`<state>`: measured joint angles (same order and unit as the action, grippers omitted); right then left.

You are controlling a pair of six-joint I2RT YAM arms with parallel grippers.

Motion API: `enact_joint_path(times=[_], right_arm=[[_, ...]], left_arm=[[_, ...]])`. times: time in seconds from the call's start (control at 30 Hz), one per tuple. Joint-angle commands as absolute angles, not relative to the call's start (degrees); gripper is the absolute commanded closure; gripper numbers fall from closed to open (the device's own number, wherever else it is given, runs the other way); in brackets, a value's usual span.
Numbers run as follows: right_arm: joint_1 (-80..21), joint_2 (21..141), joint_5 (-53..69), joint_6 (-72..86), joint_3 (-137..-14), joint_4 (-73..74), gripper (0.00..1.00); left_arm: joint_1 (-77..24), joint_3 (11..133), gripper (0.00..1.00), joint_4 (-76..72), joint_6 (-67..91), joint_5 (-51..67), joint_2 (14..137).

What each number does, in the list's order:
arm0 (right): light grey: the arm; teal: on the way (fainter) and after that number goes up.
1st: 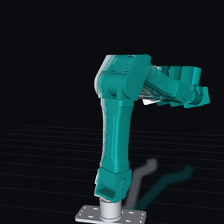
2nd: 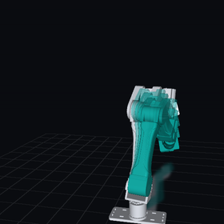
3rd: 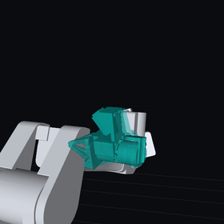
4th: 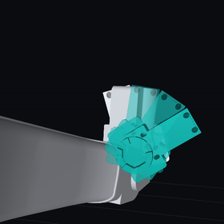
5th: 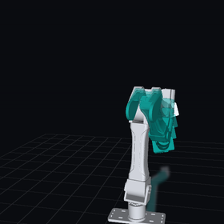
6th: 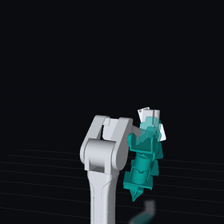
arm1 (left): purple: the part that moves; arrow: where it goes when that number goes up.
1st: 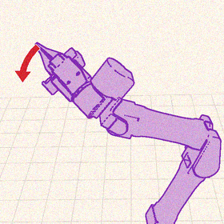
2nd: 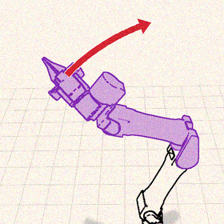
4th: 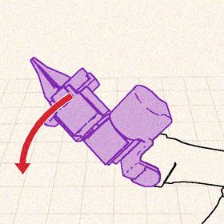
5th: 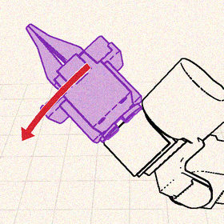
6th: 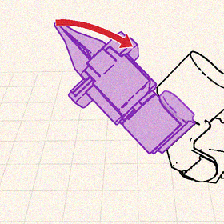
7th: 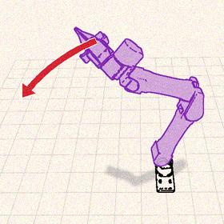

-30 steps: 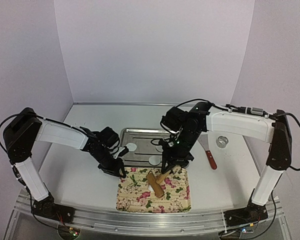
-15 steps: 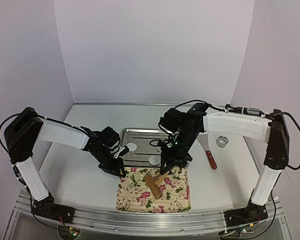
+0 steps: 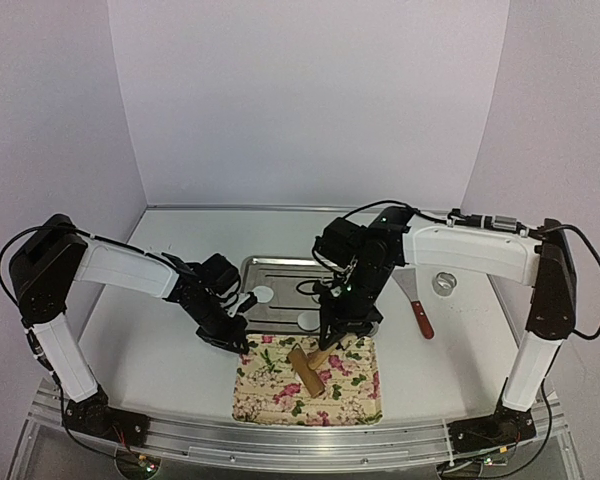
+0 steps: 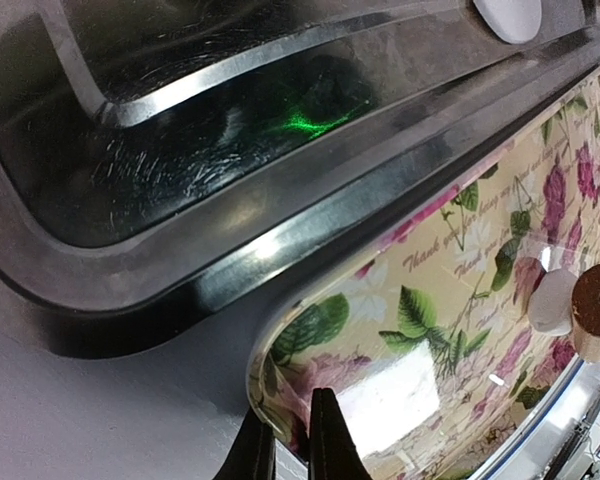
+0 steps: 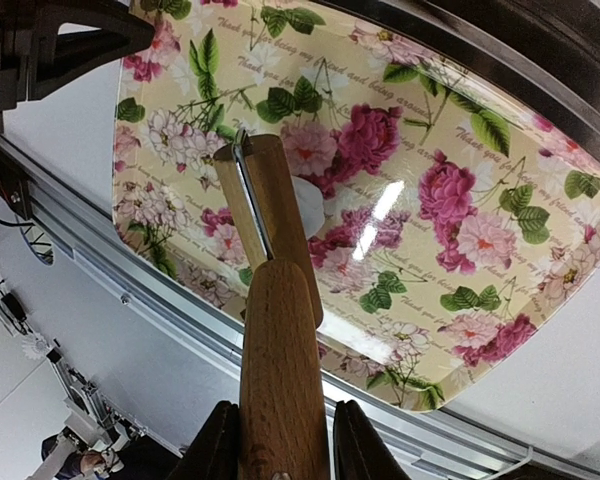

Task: Roll out the dumpling wrappers from the dough

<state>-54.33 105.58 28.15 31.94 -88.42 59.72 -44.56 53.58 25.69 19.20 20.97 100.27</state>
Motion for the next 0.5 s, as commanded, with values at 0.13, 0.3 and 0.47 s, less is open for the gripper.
enact_joint_path(times=[0.13,0.3,0.47], right_arm=[[-54.29,109.87,18.07,32.52,-88.15,62.89,1.0],[-54.47,111.8,17.95,32.45,-88.53,62.79,1.0],[-55.11,113.64,18.19,32.64,-88.89,62.58,1.0]], left_arm=[[-44.98,54.4,0.94,27.05,18.11,19.81,101.51],[-45.0,54.46,0.96,27.09,18.11,19.81,101.43],[-45.13,54.48,0.98,27.03,18.14,19.78,101.32]])
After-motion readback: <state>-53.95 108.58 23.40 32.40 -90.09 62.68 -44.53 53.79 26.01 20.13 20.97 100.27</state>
